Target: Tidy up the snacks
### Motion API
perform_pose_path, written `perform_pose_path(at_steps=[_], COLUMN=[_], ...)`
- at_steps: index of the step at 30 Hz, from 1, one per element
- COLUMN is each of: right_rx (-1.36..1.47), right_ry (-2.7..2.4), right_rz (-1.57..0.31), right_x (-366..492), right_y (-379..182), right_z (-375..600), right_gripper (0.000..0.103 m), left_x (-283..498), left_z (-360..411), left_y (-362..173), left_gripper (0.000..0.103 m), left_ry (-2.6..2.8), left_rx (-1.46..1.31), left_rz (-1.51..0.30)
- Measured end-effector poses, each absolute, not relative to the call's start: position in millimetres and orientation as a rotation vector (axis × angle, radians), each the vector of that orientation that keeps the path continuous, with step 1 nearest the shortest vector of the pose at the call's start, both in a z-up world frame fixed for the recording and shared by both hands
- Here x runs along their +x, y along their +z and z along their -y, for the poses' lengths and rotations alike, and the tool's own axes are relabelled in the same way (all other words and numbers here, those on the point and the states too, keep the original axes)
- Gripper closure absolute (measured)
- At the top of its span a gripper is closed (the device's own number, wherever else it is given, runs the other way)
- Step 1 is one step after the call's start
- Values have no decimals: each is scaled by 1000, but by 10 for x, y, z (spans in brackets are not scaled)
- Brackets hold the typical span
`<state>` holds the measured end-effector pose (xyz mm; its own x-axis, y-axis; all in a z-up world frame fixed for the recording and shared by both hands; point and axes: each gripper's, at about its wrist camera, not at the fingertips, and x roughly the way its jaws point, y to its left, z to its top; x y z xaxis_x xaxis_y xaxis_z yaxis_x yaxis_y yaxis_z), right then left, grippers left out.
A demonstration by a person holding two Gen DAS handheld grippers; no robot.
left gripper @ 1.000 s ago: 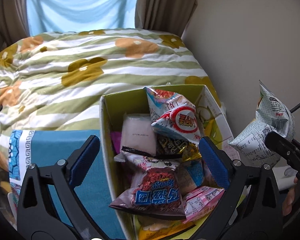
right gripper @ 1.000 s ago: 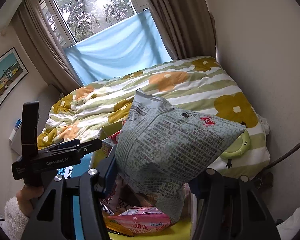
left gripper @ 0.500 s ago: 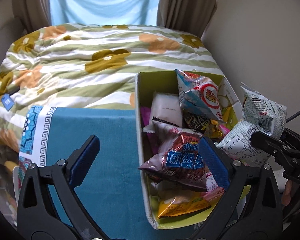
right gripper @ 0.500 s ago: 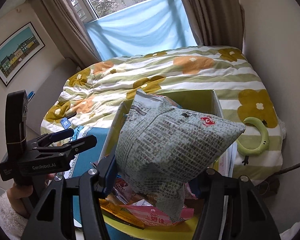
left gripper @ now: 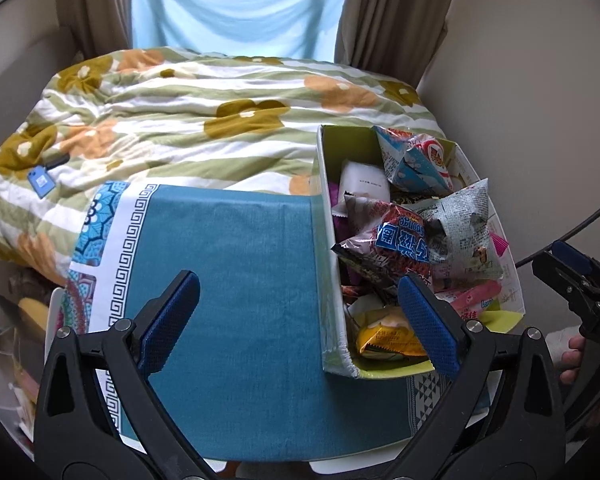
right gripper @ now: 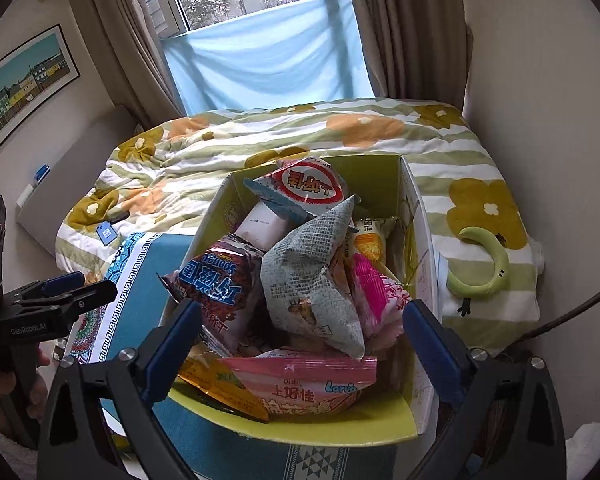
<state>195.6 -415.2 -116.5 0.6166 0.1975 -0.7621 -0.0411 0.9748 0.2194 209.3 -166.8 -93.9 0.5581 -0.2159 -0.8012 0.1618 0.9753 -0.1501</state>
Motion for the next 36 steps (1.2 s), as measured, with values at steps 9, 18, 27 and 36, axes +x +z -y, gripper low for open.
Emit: perform_pose_path(at_steps=[9,18,27,36], right_rx=[124,111,62,73], right_ry=[62,7,-140,-137], right_rz=[-739,-651,-626,-591], right_x=[1327,488,15,-47], right_y=[-507,-126,-167,-130], right_z=[3629,3004,2743,2747], right_gripper=[3,3,3,3], left_x=[1315,276,-41,-39], left_z=[1154,721,553,586], left_y=[-252,228,115,88], left_gripper=[4,0,0,0], left_ry=[-234,-184,-175,-154], left_rx=[0,66,43,43], left_rz=[-754,-506,-515,-520])
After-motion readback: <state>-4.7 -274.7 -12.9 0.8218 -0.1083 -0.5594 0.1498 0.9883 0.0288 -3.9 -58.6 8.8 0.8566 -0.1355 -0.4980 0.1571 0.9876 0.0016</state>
